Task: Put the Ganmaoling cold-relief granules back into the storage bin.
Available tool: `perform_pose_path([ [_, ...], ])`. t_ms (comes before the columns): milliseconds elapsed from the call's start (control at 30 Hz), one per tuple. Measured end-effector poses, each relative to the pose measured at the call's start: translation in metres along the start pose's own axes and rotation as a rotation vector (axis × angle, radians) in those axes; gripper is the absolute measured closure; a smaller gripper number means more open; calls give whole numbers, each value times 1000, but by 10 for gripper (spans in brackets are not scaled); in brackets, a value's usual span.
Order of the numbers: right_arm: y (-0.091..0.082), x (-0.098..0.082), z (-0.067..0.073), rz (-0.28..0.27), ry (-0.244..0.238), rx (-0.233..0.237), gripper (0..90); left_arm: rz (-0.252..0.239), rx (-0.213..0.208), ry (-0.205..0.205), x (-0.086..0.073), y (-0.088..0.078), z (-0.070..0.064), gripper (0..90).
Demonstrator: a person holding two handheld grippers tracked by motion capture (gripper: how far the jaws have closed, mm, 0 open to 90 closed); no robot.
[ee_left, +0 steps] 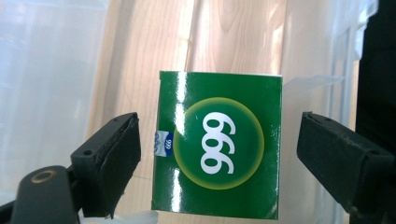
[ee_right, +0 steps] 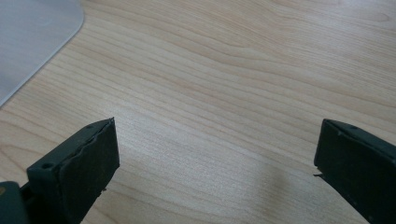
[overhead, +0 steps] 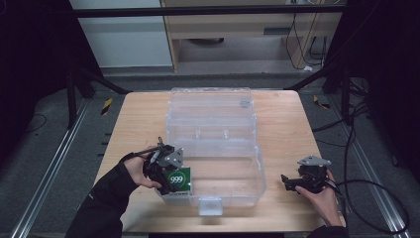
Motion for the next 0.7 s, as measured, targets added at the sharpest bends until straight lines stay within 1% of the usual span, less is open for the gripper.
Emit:
perform_pose_path([
  [67,0,0,-1,-4,-3,-1,4,-5,3,-5,-1,-3,0,140],
  [100,0,0,-1,-5,-1,-1,4,-25,15,-14,-2,-8,-2,145],
  [133,0,0,-1,-5,-1,-1,4,-25,15,-14,-2,-8,-2,147],
  [167,0,0,-1,-3,1,1,4,-39,20,-25,-4,-11,-3,147],
  [200,0,0,0,-1,1,0,4,-61,38,-38,-8,-18,-4,153],
  [233,0,0,0,-1,1,0,4,-61,38,-38,-8,-18,-4,157],
  [267,0,0,-1,-1,0,-1,4,-72,47,-47,-10,-22,-4,157],
  [300,0,0,-1,-5,3,0,5,-95,70,-68,-16,-28,-4,163],
  [333,0,0,-1,-5,3,0,5,-95,70,-68,-16,-28,-4,166],
  [367,0,-1,-1,-4,7,-1,4,-113,88,-88,-23,-34,-3,168],
  [467,-1,-1,-1,-6,15,0,5,-145,115,-135,-35,-41,-3,177],
  [500,-1,-1,-1,-6,15,0,5,-145,115,-135,-35,-41,-3,178],
  [600,-1,-1,-1,-10,19,1,6,-177,154,-191,-50,-46,-3,183],
  [633,-1,-1,-1,-11,18,-2,6,-204,180,-231,-60,-50,-2,186],
  [667,-1,-1,-1,-11,18,-2,6,-204,180,-231,-60,-50,-2,189],
  [700,-1,-1,-1,-12,19,-2,6,-220,192,-255,-65,-51,-1,189],
])
Point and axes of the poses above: each handheld gripper's, and its own axes: y roughly forward along the jaws, x roughly out of its top, z roughly to its left, the point moved 2 cm from there along y, roughly forward along the jaws, and after that the axes turned 2 degrees about -y, right-handed, at the moved point
